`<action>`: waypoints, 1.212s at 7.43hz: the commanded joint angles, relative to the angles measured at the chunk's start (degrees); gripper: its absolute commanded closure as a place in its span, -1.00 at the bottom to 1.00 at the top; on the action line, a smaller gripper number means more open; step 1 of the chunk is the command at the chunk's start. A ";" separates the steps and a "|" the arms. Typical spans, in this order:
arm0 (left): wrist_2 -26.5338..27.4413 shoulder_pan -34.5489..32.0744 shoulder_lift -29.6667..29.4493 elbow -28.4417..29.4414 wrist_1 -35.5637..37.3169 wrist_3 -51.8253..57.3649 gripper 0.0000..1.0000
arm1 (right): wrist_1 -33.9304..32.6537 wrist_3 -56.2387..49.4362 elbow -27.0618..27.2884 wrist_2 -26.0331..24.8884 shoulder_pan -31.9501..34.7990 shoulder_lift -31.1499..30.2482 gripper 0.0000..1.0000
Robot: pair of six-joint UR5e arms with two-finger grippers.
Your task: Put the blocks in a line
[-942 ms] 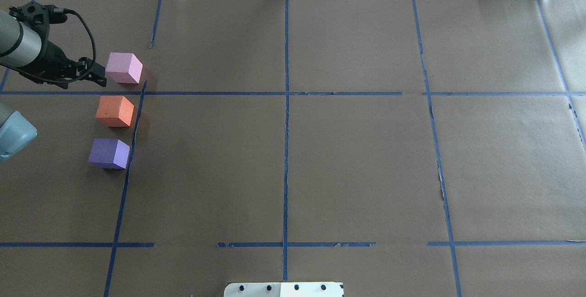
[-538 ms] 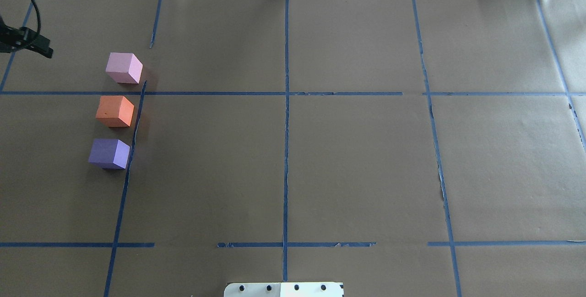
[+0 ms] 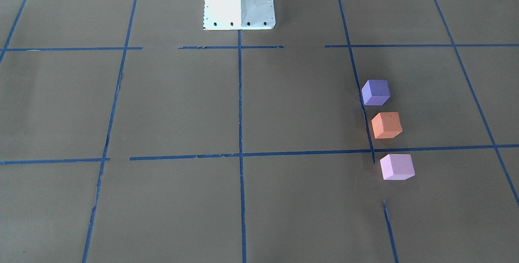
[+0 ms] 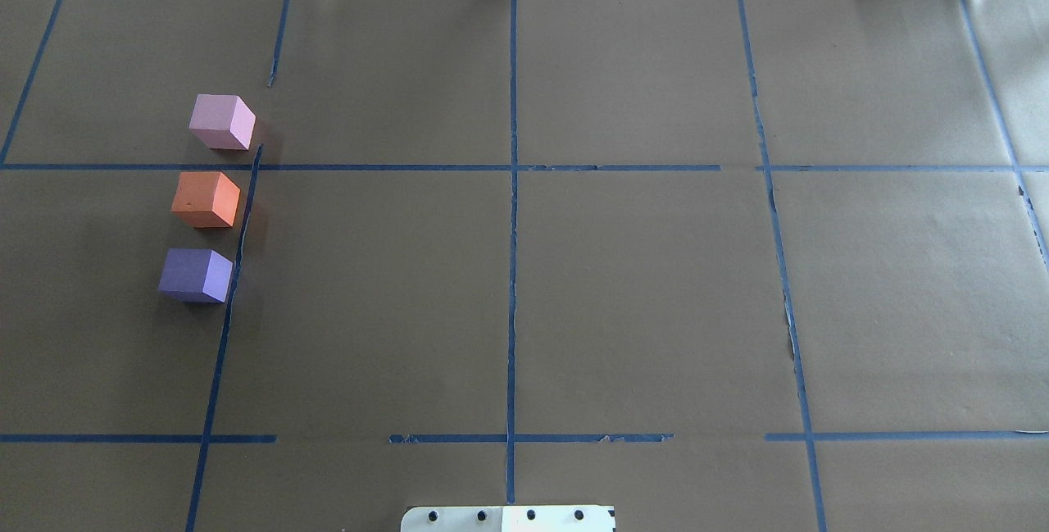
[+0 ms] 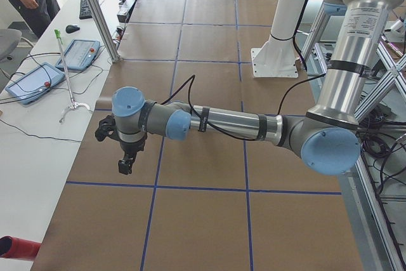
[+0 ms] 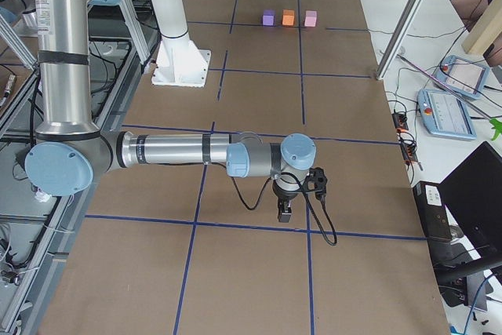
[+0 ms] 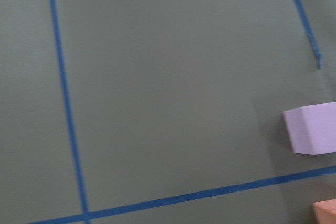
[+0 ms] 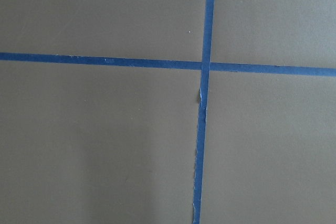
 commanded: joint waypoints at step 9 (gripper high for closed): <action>-0.48 -2.58 4.87 -0.86 5.02 3.91 -1.00 | 0.05 0.00 0.00 0.00 0.00 0.00 -1.00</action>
